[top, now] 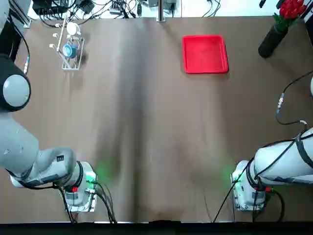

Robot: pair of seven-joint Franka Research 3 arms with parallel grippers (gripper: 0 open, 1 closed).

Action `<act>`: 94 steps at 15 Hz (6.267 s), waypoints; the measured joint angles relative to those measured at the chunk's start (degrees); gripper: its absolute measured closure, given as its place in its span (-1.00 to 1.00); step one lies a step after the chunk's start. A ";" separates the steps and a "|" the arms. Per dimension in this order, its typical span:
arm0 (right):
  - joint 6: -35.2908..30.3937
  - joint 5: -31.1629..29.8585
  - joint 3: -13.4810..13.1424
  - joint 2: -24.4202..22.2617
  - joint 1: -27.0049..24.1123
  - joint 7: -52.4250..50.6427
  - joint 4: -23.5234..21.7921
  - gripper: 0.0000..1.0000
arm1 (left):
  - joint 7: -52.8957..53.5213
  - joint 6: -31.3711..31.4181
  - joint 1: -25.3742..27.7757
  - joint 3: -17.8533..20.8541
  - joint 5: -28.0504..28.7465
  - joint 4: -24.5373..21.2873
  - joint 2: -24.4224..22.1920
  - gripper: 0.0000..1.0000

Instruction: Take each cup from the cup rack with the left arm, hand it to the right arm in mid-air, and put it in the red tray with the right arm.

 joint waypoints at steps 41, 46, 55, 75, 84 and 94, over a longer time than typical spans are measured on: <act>-0.15 0.20 0.11 4.41 4.67 0.19 -1.60 -1.00 | 31.49 39.52 13.32 0.68 36.94 -32.10 13.44 -0.99; -0.27 0.20 0.11 4.42 4.68 0.19 -1.61 -1.00 | 31.49 39.54 13.48 0.68 39.45 -32.85 14.41 -0.99; -0.34 0.20 0.15 4.43 4.76 0.19 -1.64 -1.00 | 34.68 39.55 14.97 0.70 41.12 -33.25 14.49 -0.89; -1.45 0.20 0.09 4.43 4.72 0.18 -1.64 -1.00 | 35.03 38.19 14.98 -2.60 41.15 -31.82 7.78 -0.52; -2.20 1.38 -0.01 4.43 4.37 0.17 -1.63 -1.00 | 34.82 23.45 14.95 -12.05 27.60 -29.46 1.13 -0.52; -1.32 31.24 -0.04 6.70 3.77 0.11 -1.63 -1.00 | 33.32 12.17 14.90 -16.68 -16.68 -21.58 0.45 -0.52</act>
